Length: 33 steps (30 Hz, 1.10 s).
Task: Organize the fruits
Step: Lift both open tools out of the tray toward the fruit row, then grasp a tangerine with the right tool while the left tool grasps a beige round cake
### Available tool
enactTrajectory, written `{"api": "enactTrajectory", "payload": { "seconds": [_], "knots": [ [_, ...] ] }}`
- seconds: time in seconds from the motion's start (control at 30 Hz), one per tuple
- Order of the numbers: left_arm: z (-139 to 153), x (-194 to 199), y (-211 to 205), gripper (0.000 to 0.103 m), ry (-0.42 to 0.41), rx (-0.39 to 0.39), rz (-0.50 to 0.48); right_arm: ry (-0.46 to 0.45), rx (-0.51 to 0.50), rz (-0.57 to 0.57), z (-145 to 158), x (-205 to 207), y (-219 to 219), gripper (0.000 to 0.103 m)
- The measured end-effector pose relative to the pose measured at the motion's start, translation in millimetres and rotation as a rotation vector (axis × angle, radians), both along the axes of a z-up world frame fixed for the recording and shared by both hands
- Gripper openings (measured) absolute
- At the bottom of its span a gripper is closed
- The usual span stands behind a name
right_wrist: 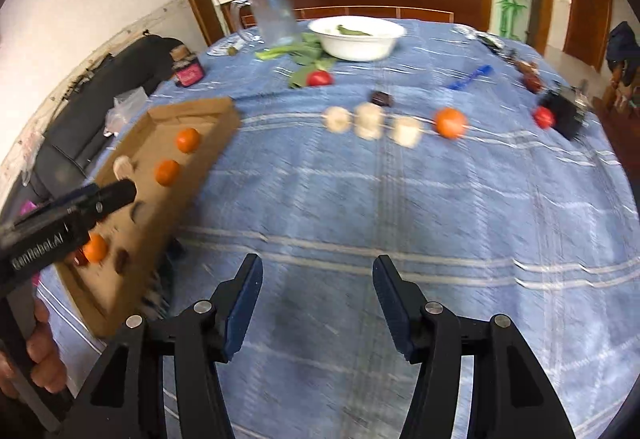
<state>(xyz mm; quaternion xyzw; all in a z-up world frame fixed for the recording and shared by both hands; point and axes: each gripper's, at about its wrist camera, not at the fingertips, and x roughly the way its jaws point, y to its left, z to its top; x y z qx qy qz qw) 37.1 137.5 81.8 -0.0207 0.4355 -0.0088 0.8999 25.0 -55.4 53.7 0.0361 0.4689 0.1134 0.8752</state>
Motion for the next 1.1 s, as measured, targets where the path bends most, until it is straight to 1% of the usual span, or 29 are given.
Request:
{"api": "enactTrajectory", "payload": {
  "seconds": [0.1,0.2,0.33,0.47,0.6,0.7,0.87,0.93,1.0,1.1],
  "knots": [
    [-6.4,-3.2,-27.3,0.066,0.023,0.013,-0.048,0.007,-0.007,-0.023,-4.6,-11.1,-23.1,0.064],
    [-14.4,-6.3,-51.7,0.066,0.057,0.019,-0.085,0.026,0.016,-0.047,-10.0,-15.9,-45.3,0.064],
    [-18.4,-10.0,-72.9,0.066,0.076,0.017,-0.109,0.023,0.036,-0.072,-10.9,-17.8,-67.1,0.064],
    [-18.9,-11.3,-84.3,0.066,0.083,0.025,-0.108,0.012,0.047,-0.087,-9.8,-11.9,-87.4,0.064],
    [-21.2,-10.7,-87.1,0.066,0.102,0.017,-0.087,-0.024,0.05,-0.095,-3.5,10.8,-106.6,0.064],
    [-25.3,-10.7,-86.5,0.066,0.12,0.008,-0.07,-0.039,0.032,-0.083,-0.8,39.5,-116.7,0.064],
    [-32.6,-7.7,-87.4,0.066,0.158,0.015,-0.054,-0.063,-0.035,-0.041,-3.0,95.7,-114.0,0.064],
    [-34.1,-5.6,-86.4,0.066,0.17,0.016,-0.048,-0.062,-0.047,-0.035,-7.7,113.4,-111.0,0.064],
    [-35.2,-3.3,-84.9,0.066,0.178,0.017,-0.041,-0.039,-0.027,-0.027,-16.1,133.2,-108.9,0.064],
    [-38.2,1.5,-83.0,0.066,0.197,0.02,-0.035,-0.021,-0.018,-0.025,-26.0,149.4,-105.9,0.064]
  ]
}}
